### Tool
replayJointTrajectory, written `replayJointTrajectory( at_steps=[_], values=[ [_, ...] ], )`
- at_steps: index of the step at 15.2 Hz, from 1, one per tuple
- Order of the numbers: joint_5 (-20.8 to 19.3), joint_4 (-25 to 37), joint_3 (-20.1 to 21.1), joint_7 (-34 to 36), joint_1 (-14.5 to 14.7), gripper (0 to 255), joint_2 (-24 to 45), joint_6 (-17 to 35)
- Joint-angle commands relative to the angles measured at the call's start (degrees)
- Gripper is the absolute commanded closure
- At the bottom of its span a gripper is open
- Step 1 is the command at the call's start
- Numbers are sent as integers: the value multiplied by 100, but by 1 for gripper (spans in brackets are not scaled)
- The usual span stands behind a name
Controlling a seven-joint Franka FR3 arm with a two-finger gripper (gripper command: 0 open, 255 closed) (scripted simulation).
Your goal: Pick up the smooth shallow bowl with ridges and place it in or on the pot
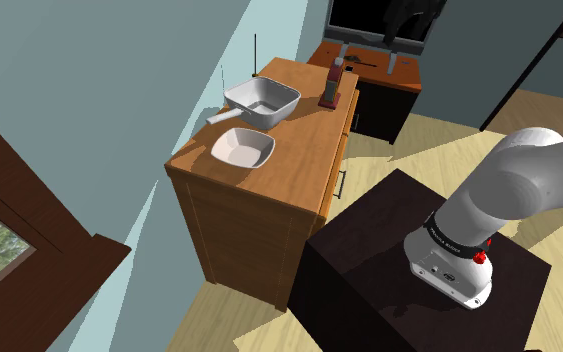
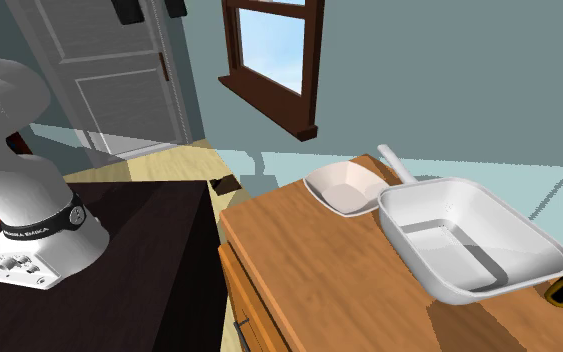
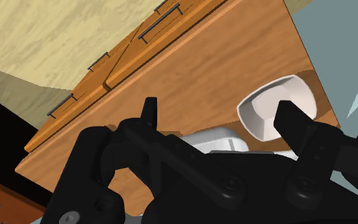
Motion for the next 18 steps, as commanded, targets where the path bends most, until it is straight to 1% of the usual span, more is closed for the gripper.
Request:
replayJointTrajectory(
  at_steps=[1, 9, 13, 18],
  values=[
    [0, 0, 0, 0, 0, 0, 0, 0],
    [148, -327, 135, -160, 372, 0, 1090, 1370],
    [216, -336, 216, -253, 548, 0, 1749, 2017],
    [287, -205, 333, -375, 755, 0, 2648, 2759]
  ],
)
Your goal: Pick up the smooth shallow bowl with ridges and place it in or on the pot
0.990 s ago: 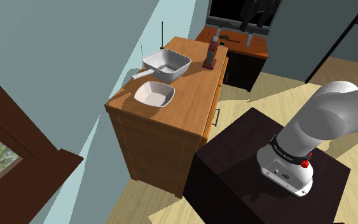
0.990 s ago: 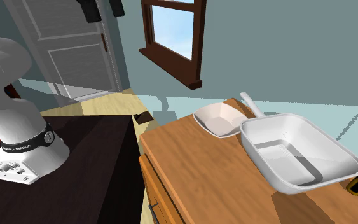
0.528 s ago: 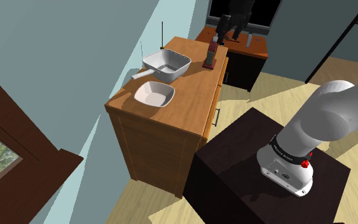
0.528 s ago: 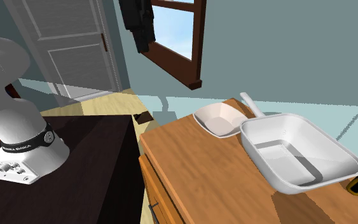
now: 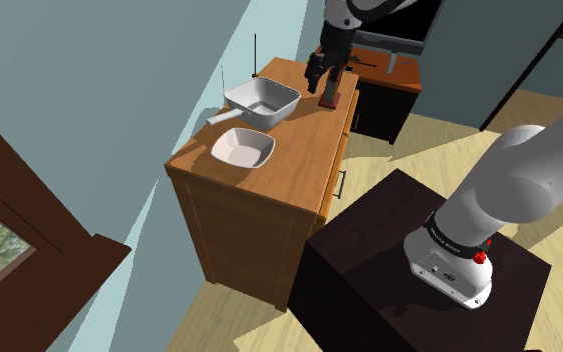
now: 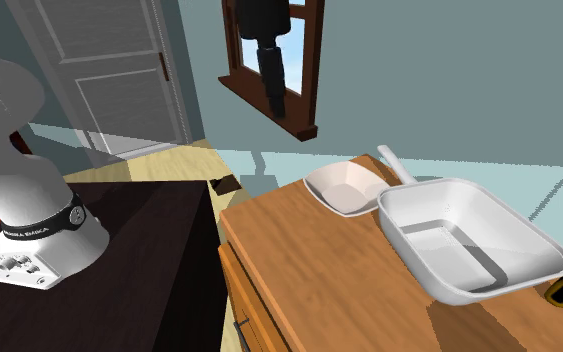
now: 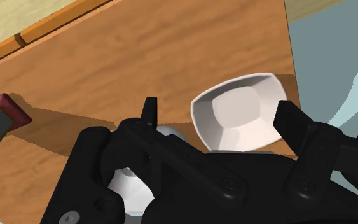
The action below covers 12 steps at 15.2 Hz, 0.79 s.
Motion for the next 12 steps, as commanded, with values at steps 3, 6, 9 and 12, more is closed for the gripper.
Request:
replayJointTrajectory(
  at_steps=[3, 6, 9, 12],
  values=[
    [45, 189, 119, -81, 160, 0, 757, 553],
    [60, 392, 208, -148, 263, 0, 1335, 912],
    [52, 645, 301, -207, 359, 0, 1918, 1227],
    [18, 945, 395, -253, 451, 0, 2505, 1496]
  ],
)
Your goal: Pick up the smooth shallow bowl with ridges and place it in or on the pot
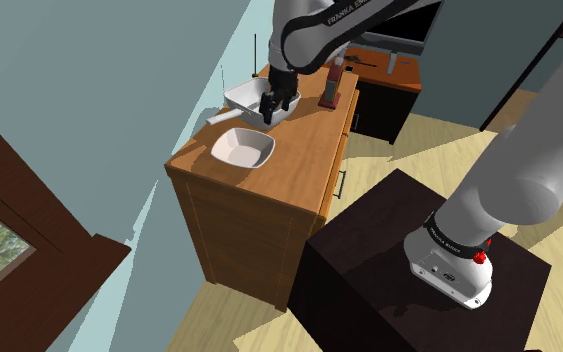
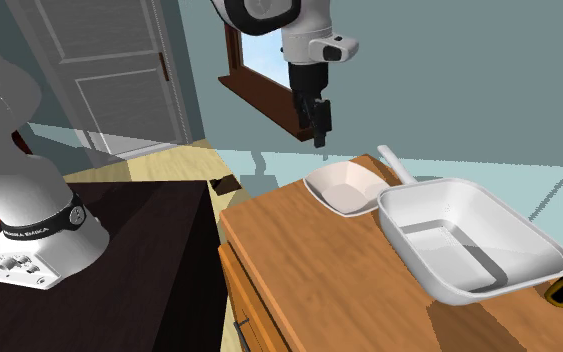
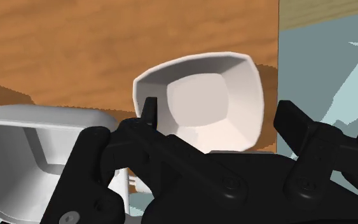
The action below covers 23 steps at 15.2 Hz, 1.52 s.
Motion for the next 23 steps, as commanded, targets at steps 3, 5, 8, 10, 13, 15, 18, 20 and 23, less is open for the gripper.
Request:
replayJointTrajectory(
  at_steps=[3, 5, 8, 10, 13, 15, 18, 20, 23],
  values=[
    [-70, 411, 105, -83, 114, 0, 785, 353],
    [-123, 667, 157, -101, 184, 0, 1176, 475],
    [-217, 1087, 226, -125, 298, 0, 1763, 619],
    [-283, 1393, 263, -143, 382, 0, 2154, 689],
    [-383, 1890, 308, -176, 520, 0, 2741, 755],
    [-420, 2093, 323, -192, 575, 0, 2966, 768],
    [-448, 2142, 298, -174, 593, 0, 3156, 909],
    [-467, 2181, 281, -162, 605, 0, 3286, 1000],
    [-489, 2237, 259, -148, 621, 0, 3456, 1114]
  ],
)
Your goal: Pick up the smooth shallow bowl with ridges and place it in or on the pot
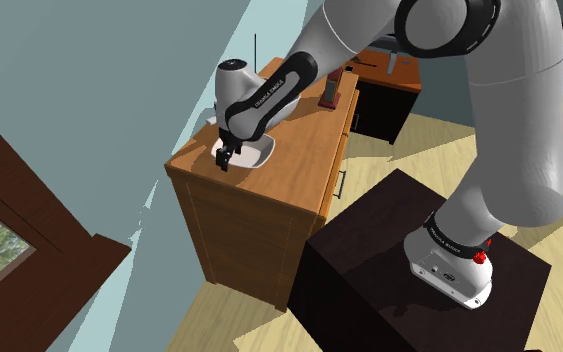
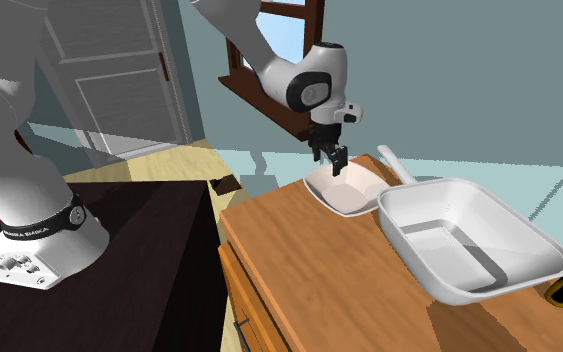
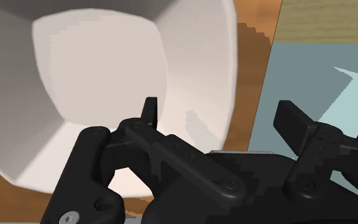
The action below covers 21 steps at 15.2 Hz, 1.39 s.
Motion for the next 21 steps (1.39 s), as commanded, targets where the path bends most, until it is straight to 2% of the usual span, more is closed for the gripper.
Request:
replayJointTrajectory(
  at_steps=[1, 7, 8, 17, 21],
  values=[
    [-6, 41, -7, 0, 2, 0, 63, 25],
    [-6, 41, -7, 0, 2, 0, 62, 24],
    [-6, 41, -7, 0, 2, 255, 62, 24],
    [-6, 42, -7, 0, 2, 255, 63, 24],
    [30, 5, 27, -27, -22, 255, -173, -175]
  ],
)
